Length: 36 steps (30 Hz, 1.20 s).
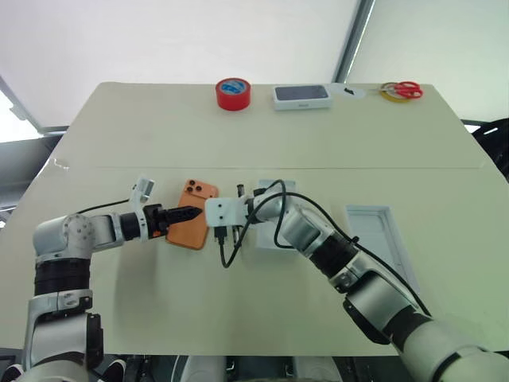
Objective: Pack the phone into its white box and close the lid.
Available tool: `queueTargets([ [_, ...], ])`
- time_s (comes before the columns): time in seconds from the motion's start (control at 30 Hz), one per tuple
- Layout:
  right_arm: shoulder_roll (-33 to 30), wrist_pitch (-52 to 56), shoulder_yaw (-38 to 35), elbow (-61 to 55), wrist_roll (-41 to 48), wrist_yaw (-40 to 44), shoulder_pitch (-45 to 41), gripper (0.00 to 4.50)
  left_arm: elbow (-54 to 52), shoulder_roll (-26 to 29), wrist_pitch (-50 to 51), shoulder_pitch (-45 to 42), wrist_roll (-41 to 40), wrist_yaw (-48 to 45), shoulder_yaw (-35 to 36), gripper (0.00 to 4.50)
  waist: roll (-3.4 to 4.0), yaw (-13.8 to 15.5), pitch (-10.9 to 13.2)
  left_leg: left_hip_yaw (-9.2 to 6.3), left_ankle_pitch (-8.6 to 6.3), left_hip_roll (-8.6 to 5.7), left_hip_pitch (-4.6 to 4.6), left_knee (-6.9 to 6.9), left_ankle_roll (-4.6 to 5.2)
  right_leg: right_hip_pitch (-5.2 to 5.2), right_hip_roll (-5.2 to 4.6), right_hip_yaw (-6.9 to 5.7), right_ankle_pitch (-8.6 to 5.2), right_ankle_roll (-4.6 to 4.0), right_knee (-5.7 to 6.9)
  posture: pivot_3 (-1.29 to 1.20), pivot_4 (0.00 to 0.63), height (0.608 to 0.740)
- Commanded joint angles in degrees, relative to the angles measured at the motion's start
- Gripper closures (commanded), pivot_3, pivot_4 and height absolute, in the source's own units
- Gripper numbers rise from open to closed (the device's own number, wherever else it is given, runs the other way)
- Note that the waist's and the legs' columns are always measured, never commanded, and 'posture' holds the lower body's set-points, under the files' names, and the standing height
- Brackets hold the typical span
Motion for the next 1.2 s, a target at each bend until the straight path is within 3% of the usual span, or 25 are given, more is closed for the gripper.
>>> queueTargets([
  [0.03, 0.46, -0.08, -0.16, -1.02, 0.48, -0.2, 0.16, 4.5, 0.38, 0.76, 1.07, 0.9, -0.78, -0.26, -0.11, 2.28, -0.02, -0.09, 0.01, 0.0, 0.0, 0.0, -0.01, 0.0, 0.0, 0.0, 0.0, 0.0, 0.0, 0.0, 0.0, 0.0, 0.15, 0.73],
  [0.23, 0.46, -0.21, -0.16, -1.0, 0.3, -0.6, 0.17, 4.5, 3.36, 1.16, 1.49, 0.88, -1.22, -0.67, 0.07, 2.28, -0.02, -0.74, 0.02, -0.01, 0.0, 0.0, -0.01, -0.03, 0.0, -0.01, 0.0, 0.0, 0.0, 0.0, 0.0, 0.0, 0.15, 0.73],
  [0.3, 0.41, -0.14, -0.29, -0.9, 0.34, -0.69, 0.06, 4.5, 4.26, 0.86, 1.49, 0.56, -1.38, -0.42, 0.42, 2.85, -0.03, -0.79, 0.02, -0.01, 0.0, 0.0, -0.01, -0.03, 0.0, -0.01, 0.0, -0.01, 0.0, 0.0, 0.0, 0.0, 0.15, 0.73],
  [0.43, 0.29, -0.36, -0.95, -0.86, 0.77, -0.94, -0.21, 4.5, 5.57, 0.38, 2.74, 0.01, -2.44, -0.64, 1.02, 4.48, -0.07, -0.79, 0.01, -0.02, 0.0, 0.0, -0.01, -0.03, 0.0, 0.0, 0.0, -0.02, 0.0, 0.0, 0.01, 0.0, 0.15, 0.73],
  [0.6, 0.34, -1.75, -3.58, -1.77, 3.35, -1.82, -0.38, 4.5, 7.74, 0.09, 6.44, -1.13, -5.86, -0.75, 4.86, 4.48, -0.08, -0.94, 0.03, -0.01, 0.0, 0.01, -0.01, -0.02, 0.0, -0.02, 0.0, -0.02, 0.0, 0.0, 0.01, 0.0, 0.15, 0.73],
  [0.77, 0.24, 2.86, -12.46, -7.8, 16.91, 5.05, 1.16, 4.5, 5.46, -1.5, 4.85, -0.2, -8.08, 0.82, 9.62, 4.48, -0.14, -0.91, 0.12, 0.0, 0.0, 0.02, -0.06, -0.03, 0.0, -0.04, 0.0, -0.02, 0.0, 0.0, 0.0, 0.0, 0.15, 0.73],
  [0.87, -6.73, 3.89, -16.14, -16.35, 24.86, 14.27, 4.76, 3.63, 0.2, -4.53, 4.05, 2.37, -11.02, 3.06, 13.96, 4.5, -0.22, -0.6, 0.18, -0.01, 0.0, 0.02, -0.07, -0.03, 0.0, -0.02, -0.01, -0.03, 0.0, 0.01, -0.04, 0.0, 0.15, 0.73],
  [0.97, -15.43, -0.14, -14.6, -21.92, 23.41, 17.99, 8.53, 2.19, -3.68, -6.86, 5.21, 4.26, -12.85, 5.93, 15.76, 4.5, -0.4, -0.46, 0.26, -0.03, -0.06, -0.01, -0.1, -0.02, 0.07, 0.03, -0.06, -0.03, 0.01, 0.02, -0.16, 0.0, 0.15, 0.73],
  [1.07, -21.03, 1.32, -16.69, -28.59, 27.2, 20.53, 13.07, 2.19, -8.63, -9.33, 5.0, 6.04, -14.22, 9.02, 16.72, 4.5, -0.44, -0.58, 0.31, -0.02, -0.07, 0.0, -0.12, -0.07, 0.07, 0.05, -0.07, -0.03, 0.01, 0.02, -0.35, 0.0, 0.15, 0.73],
  [1.2, -28.24, -5.09, -17.51, -32.2, 25.78, 21.12, 19.09, 2.19, -12.08, -12.07, 5.69, 6.94, -17.47, 12.05, 19.25, 4.5, -0.52, -0.66, 0.38, -0.02, -0.02, 0.09, -0.13, -0.19, -0.02, 0.03, -0.02, -0.04, 0.01, 0.02, -0.44, 0.0, 0.15, 0.73],
])
